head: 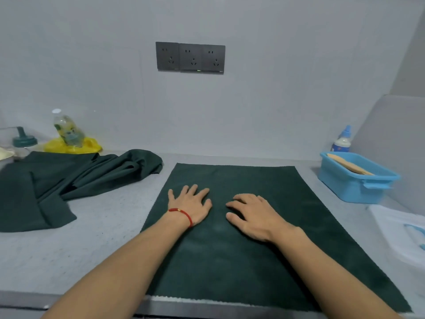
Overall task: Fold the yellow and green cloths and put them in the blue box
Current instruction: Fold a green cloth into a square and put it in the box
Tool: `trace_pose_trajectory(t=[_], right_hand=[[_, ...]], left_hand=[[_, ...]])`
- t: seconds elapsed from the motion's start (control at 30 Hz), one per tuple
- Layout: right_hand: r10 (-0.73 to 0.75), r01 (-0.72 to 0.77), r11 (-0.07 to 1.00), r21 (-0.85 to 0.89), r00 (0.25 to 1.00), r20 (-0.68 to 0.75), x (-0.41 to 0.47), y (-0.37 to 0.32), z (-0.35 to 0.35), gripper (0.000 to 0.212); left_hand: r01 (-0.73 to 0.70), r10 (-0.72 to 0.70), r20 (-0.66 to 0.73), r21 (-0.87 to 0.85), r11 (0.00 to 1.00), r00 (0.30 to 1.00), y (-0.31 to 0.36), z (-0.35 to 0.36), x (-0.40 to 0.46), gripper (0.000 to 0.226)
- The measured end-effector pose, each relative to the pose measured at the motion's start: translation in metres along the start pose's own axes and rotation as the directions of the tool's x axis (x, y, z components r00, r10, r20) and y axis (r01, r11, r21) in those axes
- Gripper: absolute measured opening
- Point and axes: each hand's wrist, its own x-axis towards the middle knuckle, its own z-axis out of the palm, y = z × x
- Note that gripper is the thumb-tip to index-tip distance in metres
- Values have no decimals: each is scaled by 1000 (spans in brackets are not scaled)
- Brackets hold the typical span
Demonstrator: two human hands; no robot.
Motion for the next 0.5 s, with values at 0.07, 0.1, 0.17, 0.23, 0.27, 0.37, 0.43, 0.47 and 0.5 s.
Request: trace_pose_trajectory(t=[0.07,0.1,0.17,0.23,0.27,0.37,0.43,0.47,0.5], right_hand=[[43,-43,999,-20,999,-2,-28,-5,7,82],[63,-64,998,14,997,33,-42,-6,10,82],[77,-92,988,122,990,121,-52,-7,4,69],[89,-125,957,262,986,143,-56,-10,-9,58],[89,-124,947,298,988,128,-61,-13,-15,56],[53,-57,988,144,998,31,-86,-16,-23,55],[67,-69,997,41,996,58,-115,-13,-23,74],[65,-70,997,40,993,101,-131,-11,-24,88],[45,-55,996,67,989,142,-144,-9,-22,99]], left_hand=[[23,-19,-55,74,997,998,7,-14,-1,57],[13,-5,-116,66,998,993,15,-17,-10,58],[-65,59,-180,-28,997,982,34,-23,-35,57],[-185,177,-182,-30,982,967,48,-21,-68,53],[-237,229,-192,-18,971,954,53,-19,-88,52],[-343,330,-168,-55,938,929,54,-15,-141,66],[-354,354,-12,-82,932,935,52,-10,-169,86],[-348,354,72,-87,934,933,50,-8,-179,94],[-347,353,124,-67,936,927,48,-6,-185,100]])
